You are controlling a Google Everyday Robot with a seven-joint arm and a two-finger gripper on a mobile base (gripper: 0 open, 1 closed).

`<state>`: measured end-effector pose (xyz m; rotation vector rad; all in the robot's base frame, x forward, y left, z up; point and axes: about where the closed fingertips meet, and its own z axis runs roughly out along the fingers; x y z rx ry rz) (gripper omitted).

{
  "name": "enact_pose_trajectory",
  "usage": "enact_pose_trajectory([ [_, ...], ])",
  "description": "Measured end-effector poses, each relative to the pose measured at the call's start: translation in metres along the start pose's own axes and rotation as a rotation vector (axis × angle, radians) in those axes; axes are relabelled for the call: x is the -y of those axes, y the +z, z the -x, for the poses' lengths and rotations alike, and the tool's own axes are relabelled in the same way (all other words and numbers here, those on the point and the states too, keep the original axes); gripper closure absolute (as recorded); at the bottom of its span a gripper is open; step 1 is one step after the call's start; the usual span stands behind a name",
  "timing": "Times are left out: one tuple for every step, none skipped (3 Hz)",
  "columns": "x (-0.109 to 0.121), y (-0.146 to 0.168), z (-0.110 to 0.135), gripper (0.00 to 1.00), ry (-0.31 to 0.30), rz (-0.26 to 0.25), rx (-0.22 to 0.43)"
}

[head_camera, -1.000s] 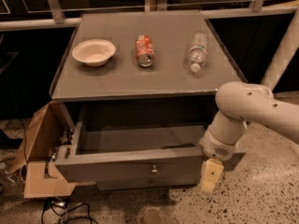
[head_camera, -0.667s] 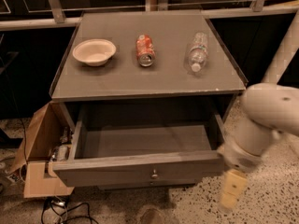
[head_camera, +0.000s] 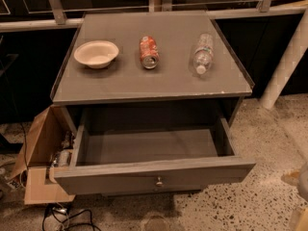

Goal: Open top drawer

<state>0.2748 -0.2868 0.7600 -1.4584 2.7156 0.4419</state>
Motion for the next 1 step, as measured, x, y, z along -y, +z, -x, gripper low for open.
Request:
enact_pose_trajectory([
  [0.0,0.0,0.0,0.0,0.0,0.0,0.0],
])
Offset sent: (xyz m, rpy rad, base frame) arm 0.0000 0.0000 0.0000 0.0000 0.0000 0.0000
